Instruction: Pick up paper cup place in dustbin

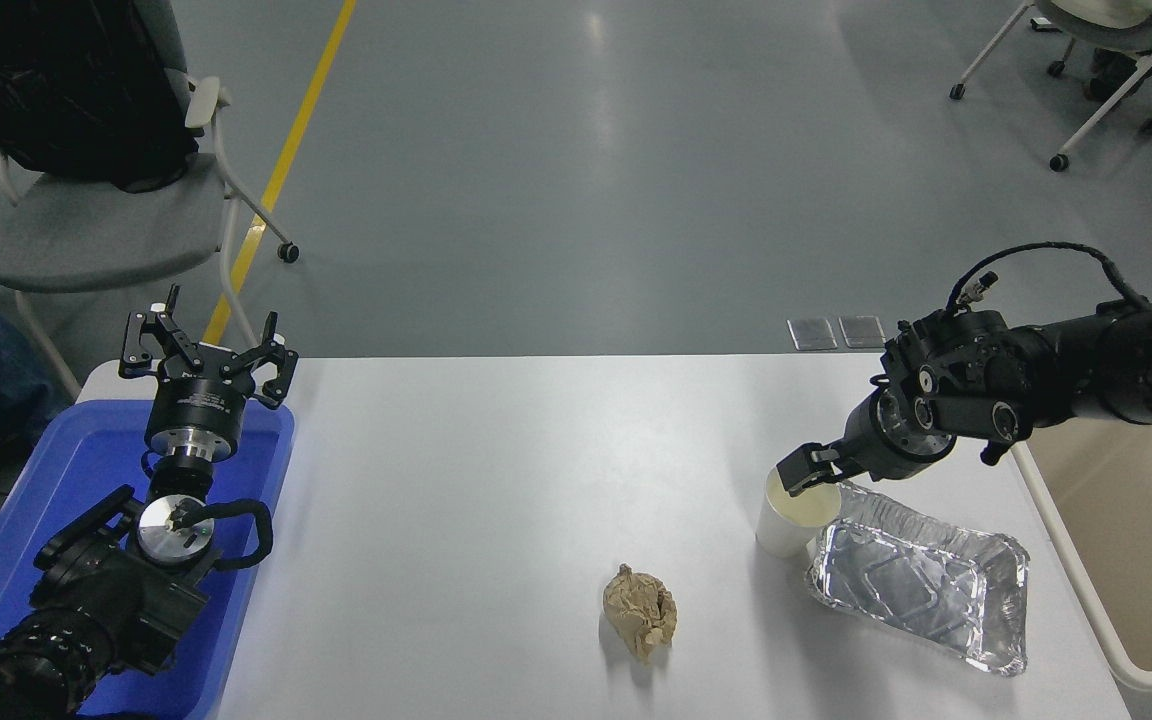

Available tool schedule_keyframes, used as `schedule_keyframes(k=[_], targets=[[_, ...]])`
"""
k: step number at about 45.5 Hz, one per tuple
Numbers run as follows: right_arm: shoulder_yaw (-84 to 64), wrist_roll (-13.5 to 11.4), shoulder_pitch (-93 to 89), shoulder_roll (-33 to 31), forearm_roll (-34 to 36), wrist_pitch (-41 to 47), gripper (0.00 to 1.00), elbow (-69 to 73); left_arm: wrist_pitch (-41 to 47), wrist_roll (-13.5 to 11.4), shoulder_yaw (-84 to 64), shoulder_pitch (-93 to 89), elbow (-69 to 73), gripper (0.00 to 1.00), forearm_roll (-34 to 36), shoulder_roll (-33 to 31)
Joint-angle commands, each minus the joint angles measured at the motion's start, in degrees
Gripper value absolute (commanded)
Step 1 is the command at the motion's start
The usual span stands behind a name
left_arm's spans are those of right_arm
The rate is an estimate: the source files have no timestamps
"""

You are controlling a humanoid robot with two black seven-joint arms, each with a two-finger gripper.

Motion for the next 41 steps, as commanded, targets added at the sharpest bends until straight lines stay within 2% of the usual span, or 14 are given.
schedule_keyframes(k=[1, 6, 10, 13, 19, 24, 27, 31, 34, 36, 41], targets=[[1.0, 0.08, -2.22, 0.58, -0.12, -0.57, 1.0, -1.83, 0.01, 0.0, 0.0, 0.0, -0.01, 0.99, 0.01, -0.08], [1.09, 0.08, -2.74, 0.94, -0.38, -0.57, 1.0, -2.01, 0.01, 0.0, 0.0, 0.0, -0.01, 0.99, 0.01, 0.01], [1.09, 0.08, -3.18, 1.11, -0.65, -0.66, 0.96, -2.62, 0.01, 0.0, 0.0, 0.0, -0.01, 0.99, 0.01, 0.01], [1.0, 0.17, -3.62, 1.29, -0.82, -0.66, 0.87, -3.5, 0.01, 0.0, 0.0, 0.0, -0.01, 0.99, 0.01, 0.01], [1.0, 0.34, -3.98, 1.55, -0.91, -0.84, 0.77, -3.68, 0.01, 0.0, 0.0, 0.0, -0.01, 0.99, 0.01, 0.01], [0.83, 0.52, -4.42, 1.55, -1.09, -2.07, 0.55, -3.68, 0.01, 0.0, 0.0, 0.0, -0.01, 0.99, 0.01, 0.01], [0.65, 0.52, -4.42, 1.55, -1.26, -2.86, 0.38, -3.68, 0.01, 0.0, 0.0, 0.0, -0.01, 0.99, 0.01, 0.01], [0.57, 0.52, -4.5, 1.55, -2.14, -4.09, 0.2, -3.68, 0.01, 0.0, 0.0, 0.0, -0.01, 0.99, 0.01, 0.01], [0.57, 0.43, -4.5, 1.55, -3.02, -4.35, 0.12, -3.68, 0.01, 0.0, 0.0, 0.0, -0.01, 0.99, 0.01, 0.01], [0.57, 0.52, -4.5, 1.55, -3.28, -4.35, 0.0, -3.59, 0.01, 0.0, 0.0, 0.0, -0.01, 0.99, 0.01, 0.01], [0.57, 0.6, -4.24, 1.55, -3.37, -3.74, 0.0, -3.15, 0.01, 0.0, 0.0, 0.0, -0.01, 0.99, 0.01, 0.01]])
